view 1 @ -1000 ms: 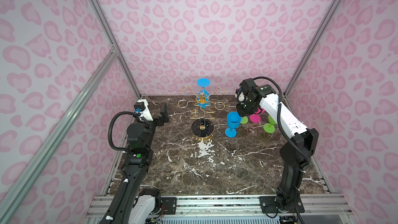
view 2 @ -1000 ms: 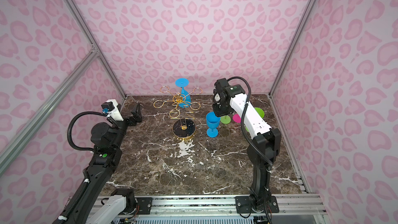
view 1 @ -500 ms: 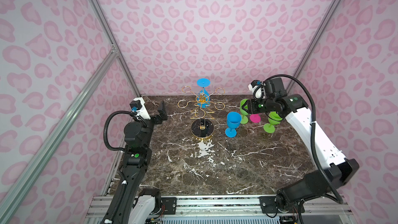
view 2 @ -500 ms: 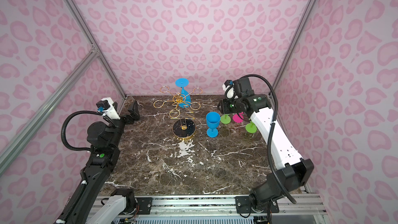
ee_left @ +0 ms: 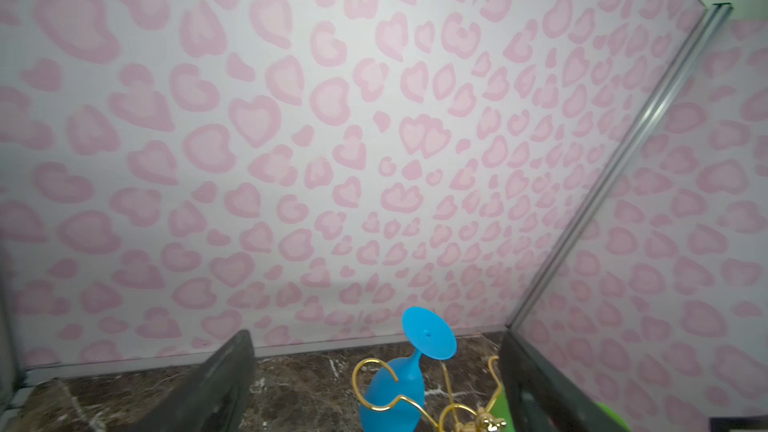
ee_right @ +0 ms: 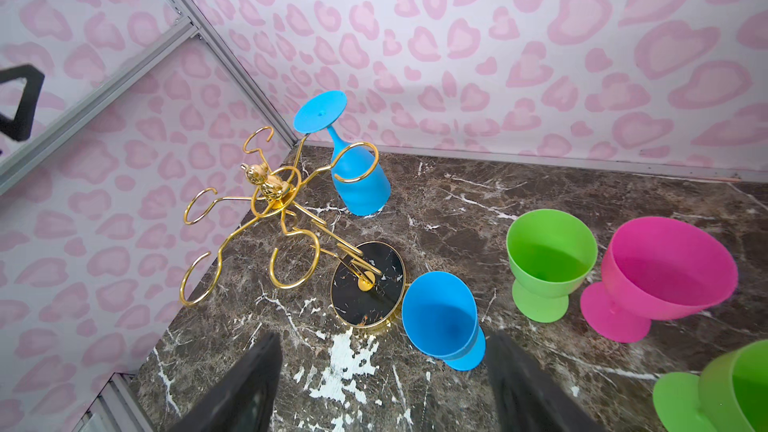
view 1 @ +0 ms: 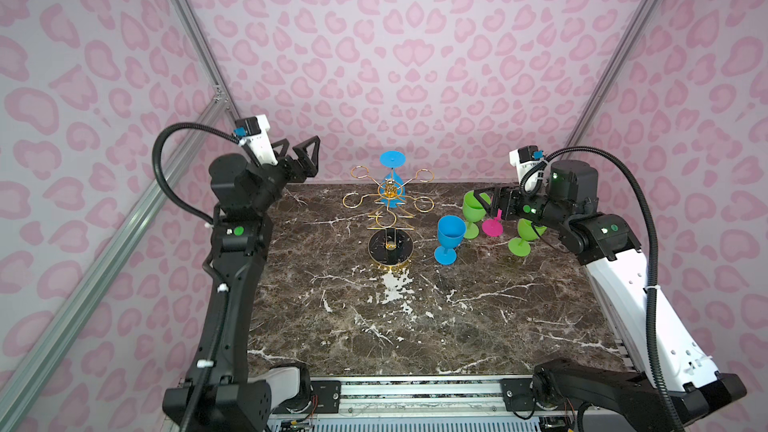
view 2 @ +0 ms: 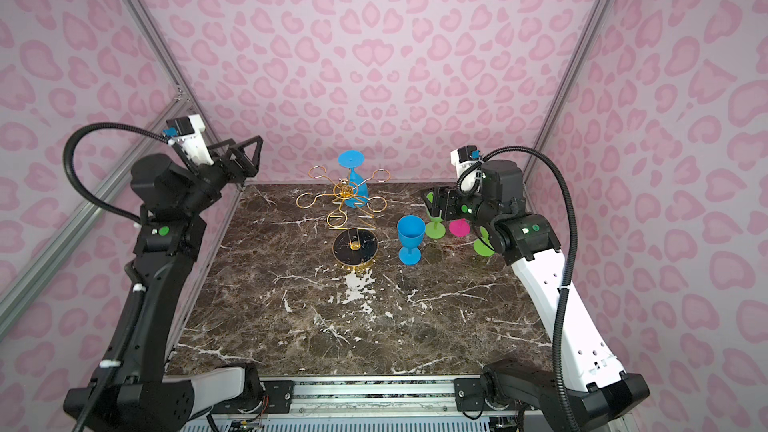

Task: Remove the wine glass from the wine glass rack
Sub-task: 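Raise the right gripper off the placed glass while the left arm lifts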

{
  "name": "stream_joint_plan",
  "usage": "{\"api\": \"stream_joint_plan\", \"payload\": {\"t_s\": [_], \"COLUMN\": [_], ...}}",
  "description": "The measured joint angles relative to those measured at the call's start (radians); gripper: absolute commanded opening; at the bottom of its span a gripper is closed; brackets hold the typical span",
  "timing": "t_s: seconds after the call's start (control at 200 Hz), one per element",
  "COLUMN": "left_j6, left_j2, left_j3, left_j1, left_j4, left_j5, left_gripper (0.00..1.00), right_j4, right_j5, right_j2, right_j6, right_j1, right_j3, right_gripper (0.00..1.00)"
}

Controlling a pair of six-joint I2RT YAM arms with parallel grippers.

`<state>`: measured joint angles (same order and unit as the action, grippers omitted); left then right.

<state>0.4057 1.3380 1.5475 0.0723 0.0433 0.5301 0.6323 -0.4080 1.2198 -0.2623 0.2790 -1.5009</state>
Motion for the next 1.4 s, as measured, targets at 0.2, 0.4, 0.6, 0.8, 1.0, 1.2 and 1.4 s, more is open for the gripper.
{"api": "stream_joint_plan", "payload": {"t_s": [0.2, 0.4, 0.6, 0.8, 1.0, 1.2, 1.4], "left_j6": [0.129, 0.101, 0.043, 0.035, 0.036, 0.035, 0.027], "left_j2": [0.293, 0.529, 0.696, 0.776, 0.83, 0.83, 0.796], "left_j3": [0.277, 0.614, 0.788, 0.824, 0.837, 0.819, 0.751], "left_j1": [0.008, -0.011, -0.046, -0.082, -0.096, -0.096, -0.087], "left_j4": [0.175, 0.398, 0.554, 0.576, 0.567, 0.559, 0.562], "left_j5": [0.336, 0.432, 0.413, 0.393, 0.378, 0.382, 0.387], "left_gripper": [0.76, 0.76, 0.76, 0.74, 0.73, 0.72, 0.72], "right_j4": [0.004, 0.009, 0.018, 0.041, 0.044, -0.004, -0.106], "right_j5": [0.015, 0.014, 0.014, 0.016, 0.023, 0.017, -0.031], "right_j2": [-0.026, -0.047, -0.071, -0.093, -0.107, -0.012, 0.18], "right_j6": [0.02, 0.024, 0.024, 0.021, 0.01, -0.011, -0.05], "right_j1": [-0.01, -0.011, -0.011, -0.011, -0.011, -0.012, -0.012], "right_j3": [0.041, 0.052, 0.068, 0.1, 0.121, 0.056, -0.081], "right_gripper": [0.8, 0.8, 0.8, 0.8, 0.81, 0.79, 0.75]}}
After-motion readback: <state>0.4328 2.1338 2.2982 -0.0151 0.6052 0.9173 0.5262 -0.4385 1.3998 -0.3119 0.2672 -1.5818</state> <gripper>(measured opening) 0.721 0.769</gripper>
